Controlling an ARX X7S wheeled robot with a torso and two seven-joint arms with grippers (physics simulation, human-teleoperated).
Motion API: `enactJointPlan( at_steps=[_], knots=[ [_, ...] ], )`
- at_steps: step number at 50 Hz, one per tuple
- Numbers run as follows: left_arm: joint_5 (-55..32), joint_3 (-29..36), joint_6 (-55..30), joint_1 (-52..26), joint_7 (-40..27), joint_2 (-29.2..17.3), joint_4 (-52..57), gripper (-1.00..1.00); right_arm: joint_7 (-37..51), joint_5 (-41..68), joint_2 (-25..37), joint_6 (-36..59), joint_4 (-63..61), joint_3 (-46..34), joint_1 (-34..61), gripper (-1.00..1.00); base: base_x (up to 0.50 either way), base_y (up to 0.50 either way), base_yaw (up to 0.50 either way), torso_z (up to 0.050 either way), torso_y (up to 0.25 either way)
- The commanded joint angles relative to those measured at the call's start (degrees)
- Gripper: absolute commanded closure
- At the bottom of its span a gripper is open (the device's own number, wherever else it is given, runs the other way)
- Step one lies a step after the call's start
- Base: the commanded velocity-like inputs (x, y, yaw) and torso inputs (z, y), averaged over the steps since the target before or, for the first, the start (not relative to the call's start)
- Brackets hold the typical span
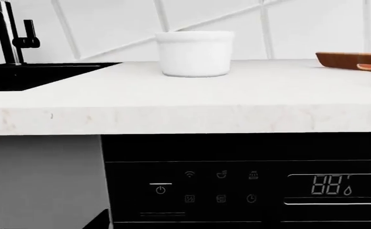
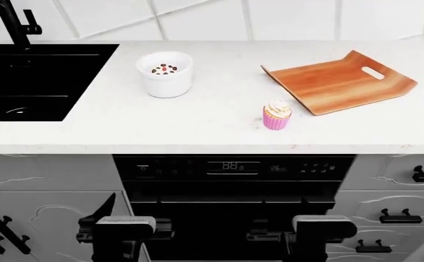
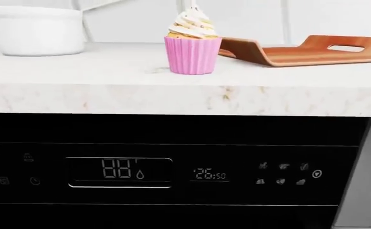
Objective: Pick up the bowl with cake and place it on the tray. Pick up the cupcake and place it on the tray.
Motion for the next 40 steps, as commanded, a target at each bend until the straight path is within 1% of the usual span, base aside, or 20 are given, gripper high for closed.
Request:
enactJointPlan(
  at_steps=[1, 2, 4, 7, 9, 10, 12, 14, 16, 17, 19, 22, 26, 30, 36, 40],
  knots=[
    [-7.4, -2.6, -5.4, 1.0, -1.6, -0.5, 11.7, -1.0, 3.2, 3.7, 0.3, 7.4, -10.6, 1.6, -1.5, -1.0, 0.0, 0.0, 0.0, 0.0, 0.0],
    [-7.8, -2.6, -7.7, 0.9, -1.9, -1.4, 16.5, -1.0, 4.0, 3.6, 1.0, 12.0, -15.5, 1.4, -1.6, -1.0, 0.0, 0.0, 0.0, 0.0, 0.0],
    [-9.4, -2.2, -14.8, -0.8, -2.7, -3.0, 25.9, -1.0, 4.0, 9.5, 1.7, 22.4, -27.4, 3.0, -0.9, -1.0, 0.0, 0.0, 0.0, 0.0, 0.0],
    [-15.3, -2.3, -24.7, -5.7, -3.3, -4.0, 34.6, -1.0, 5.8, 17.5, 3.6, 36.6, -42.2, 5.9, 3.8, -1.0, 0.0, 0.0, 0.0, 0.0, 0.0],
    [-21.3, -4.2, -34.6, -10.5, -5.8, -4.4, 39.9, -1.0, 7.8, 24.2, 4.9, 47.2, -50.5, 9.3, 9.0, -1.0, 0.0, 0.0, 0.0, 0.0, 0.0],
    [-26.8, -6.7, -40.3, -13.1, -7.8, -4.2, 42.7, -1.0, 9.0, 28.3, 5.2, 52.5, -53.9, 11.7, 11.6, -1.0, 0.0, 0.0, 0.0, 0.0, 0.0],
    [-35.3, -10.3, -50.7, -18.7, -12.7, -5.3, 48.8, -1.0, 13.2, 38.0, 5.7, 62.7, -59.3, 17.5, 17.3, -1.0, 0.0, 0.0, 0.0, 0.0, 0.0],
    [-42.7, -12.9, -59.2, -24.4, -17.7, -6.9, 54.6, -1.0, 24.0, 53.1, 9.1, 65.1, -59.5, 22.1, 21.2, -1.0, 0.0, 0.0, 0.0, 0.0, 0.0],
    [-50.4, -16.0, -65.3, -29.8, -22.4, -8.4, 57.6, -1.0, 31.7, 62.6, 11.9, 65.5, -59.4, 23.6, 23.6, -1.0, 0.0, 0.0, 0.0, 0.0, 0.0],
    [-53.6, -17.6, -67.2, -32.0, -24.3, -9.0, 57.8, -1.0, 34.3, 65.2, 13.2, 65.4, -59.4, 23.4, 24.6, -1.0, 0.0, 0.0, 0.0, 0.0, 0.0],
    [-56.4, -19.4, -68.4, -34.1, -26.2, -10.1, 58.0, -1.0, 38.7, 69.8, 15.3, 65.7, -59.4, 23.1, 26.3, -1.0, 0.0, 0.0, 0.0, 0.0, 0.0],
    [-56.0, -20.3, -66.7, -32.7, -26.4, -9.8, 58.6, -1.0, 45.4, 77.4, 18.8, 64.3, -59.5, 22.9, 28.8, -1.0, 0.0, 0.0, 0.0, 0.0, 0.0],
    [-52.4, -19.8, -62.9, -29.5, -25.0, -9.0, 58.2, -1.0, 44.1, 76.2, 20.7, 60.7, -59.5, 22.3, 26.5, -1.0, 0.0, 0.0, 0.0, 0.0, 0.0],
    [-50.7, -19.6, -61.5, -29.2, -24.7, -9.3, 57.0, -1.0, 43.4, 74.5, 23.5, 56.5, -59.5, 19.8, 24.3, -1.0, 0.0, 0.0, 0.0, 0.0, 0.0],
    [-48.3, -16.9, -60.4, -29.3, -24.2, -9.8, 56.8, -1.0, 43.4, 74.2, 25.3, 54.5, -59.0, 18.8, 22.9, -1.0, 0.0, 0.0, 0.0, 0.0, 0.0],
    [-48.4, -16.1, -60.9, -29.6, -24.6, -10.8, 57.1, -1.0, 42.6, 73.9, 25.7, 54.1, -58.5, 18.4, 22.5, -1.0, 0.04, 0.0, 0.0, 0.0, 0.0]
  ],
)
